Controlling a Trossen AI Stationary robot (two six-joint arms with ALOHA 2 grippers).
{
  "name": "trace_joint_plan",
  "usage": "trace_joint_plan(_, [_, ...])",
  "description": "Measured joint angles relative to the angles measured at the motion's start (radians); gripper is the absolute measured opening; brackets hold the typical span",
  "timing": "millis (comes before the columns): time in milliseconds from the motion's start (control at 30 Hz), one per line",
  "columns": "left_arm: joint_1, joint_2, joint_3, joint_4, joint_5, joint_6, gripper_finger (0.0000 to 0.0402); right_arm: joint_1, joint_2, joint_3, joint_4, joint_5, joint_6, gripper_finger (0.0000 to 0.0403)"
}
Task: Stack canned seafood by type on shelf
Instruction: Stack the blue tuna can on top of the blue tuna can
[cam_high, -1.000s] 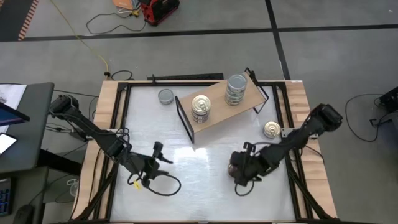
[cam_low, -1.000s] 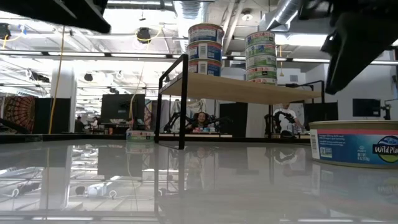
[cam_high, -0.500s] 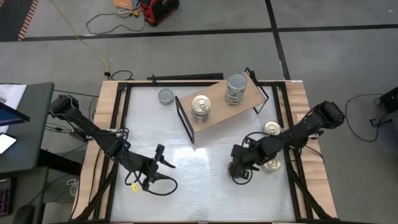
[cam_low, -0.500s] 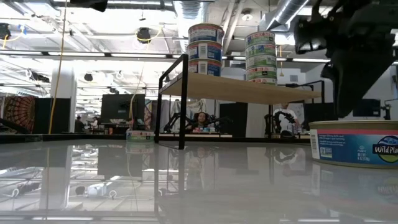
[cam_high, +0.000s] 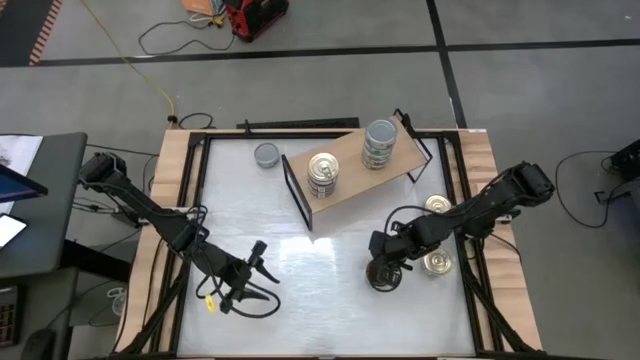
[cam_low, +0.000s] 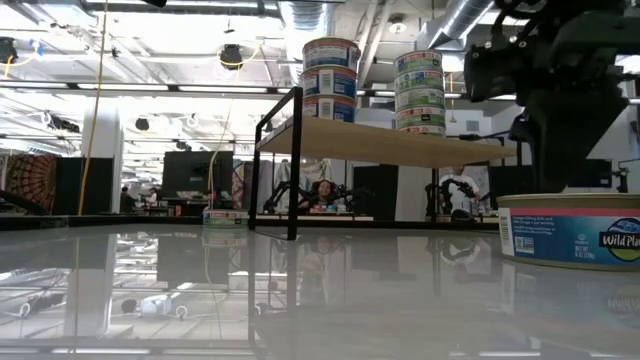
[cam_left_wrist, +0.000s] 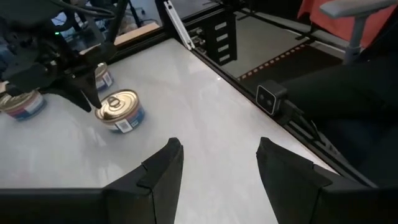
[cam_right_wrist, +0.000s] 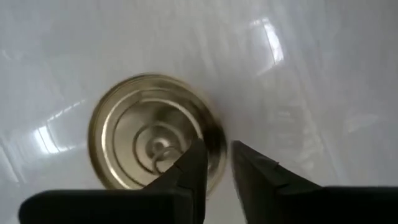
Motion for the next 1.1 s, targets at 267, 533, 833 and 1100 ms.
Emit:
trace_joint_plan(267, [0.0, 0.0, 0.0, -0.001, -0.003, 0.039, 0.0194, -0.027, 0.0, 0.0, -0.025, -0.001, -0.019, 0.0078])
trace_joint_plan(533, [0.0, 0.0, 0.0, -0.001, -0.003, 0.053, 0.0194, -0.027, 0.0, 0.0, -0.096, 0.002, 0.027, 0.0013])
trace_joint_plan(833, [0.0, 0.0, 0.0, -0.003, -0.011, 0.051, 0.0194, 0.0, -0.054, 0.002, -0.09, 0.044, 0.07, 0.0092])
trace_joint_plan(1100, [0.0, 0.0, 0.0, -0.003, -0.023, 0.053, 0.0194, 0.037, -0.012, 0.001, -0.073, 0.022, 0.117, 0.0168])
